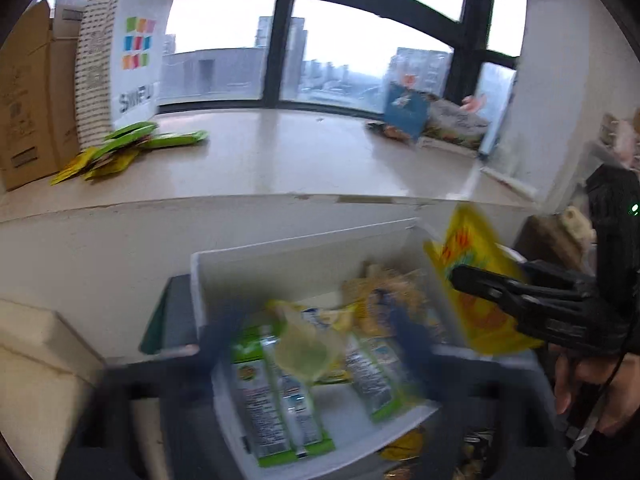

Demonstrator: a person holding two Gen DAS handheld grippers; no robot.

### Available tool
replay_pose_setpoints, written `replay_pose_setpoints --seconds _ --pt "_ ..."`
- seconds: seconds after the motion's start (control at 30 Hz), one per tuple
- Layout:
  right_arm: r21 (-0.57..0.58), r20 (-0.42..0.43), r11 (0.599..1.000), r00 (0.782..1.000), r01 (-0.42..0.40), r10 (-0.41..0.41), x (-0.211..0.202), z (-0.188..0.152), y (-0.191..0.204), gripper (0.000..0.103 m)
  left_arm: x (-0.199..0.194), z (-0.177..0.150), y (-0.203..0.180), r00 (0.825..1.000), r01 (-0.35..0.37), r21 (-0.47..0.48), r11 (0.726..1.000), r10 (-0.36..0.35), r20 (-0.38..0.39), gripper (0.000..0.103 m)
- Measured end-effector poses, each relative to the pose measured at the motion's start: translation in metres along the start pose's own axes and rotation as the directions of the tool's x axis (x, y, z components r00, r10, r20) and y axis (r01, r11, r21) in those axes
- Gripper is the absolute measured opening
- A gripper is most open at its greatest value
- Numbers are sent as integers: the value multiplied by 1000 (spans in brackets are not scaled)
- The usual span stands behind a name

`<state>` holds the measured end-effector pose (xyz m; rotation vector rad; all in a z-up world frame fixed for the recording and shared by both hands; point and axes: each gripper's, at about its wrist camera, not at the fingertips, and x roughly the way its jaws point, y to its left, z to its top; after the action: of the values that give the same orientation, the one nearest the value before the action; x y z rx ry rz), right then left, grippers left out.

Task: Organize snacks
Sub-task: 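Drop the yellow bag into the white box with the right tool while the left drops a jelly cup, then move both tools back over the remaining snack pile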

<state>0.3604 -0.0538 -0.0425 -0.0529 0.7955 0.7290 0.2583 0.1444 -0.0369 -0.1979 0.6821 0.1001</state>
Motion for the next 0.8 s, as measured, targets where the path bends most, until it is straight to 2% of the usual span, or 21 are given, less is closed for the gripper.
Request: replay_pose_setpoints --seconds 0.03,0.1,0.37,0.6,0.73,0.8 --pt "4 15 1000 1000 3 -3 0 0 -1 103 -2 -2 1 1000 -8 4 1000 8 20 103" --pt "4 65 1000 998 24 -24 -6 -3 -6 103 -2 -6 6 1000 -25 -5 1000 25 13 103" --pt "58 81 998 997 11 -16 -28 -15 -13 103 -22 -21 -1 999 -39 -12 999 39 15 103" --pt "8 128 1000 992 1 -2 -68 -40 0 103 -70 -42 -26 999 -11 31 999 9 52 103" --pt "-27 159 1000 987 -1 5 -97 -62 8 103 -108 -64 -41 992 -9 66 998 1 130 103" --pt "-43 178 999 984 5 3 -112 -73 11 103 -125 -74 -45 989 25 52 998 -33 142 103"
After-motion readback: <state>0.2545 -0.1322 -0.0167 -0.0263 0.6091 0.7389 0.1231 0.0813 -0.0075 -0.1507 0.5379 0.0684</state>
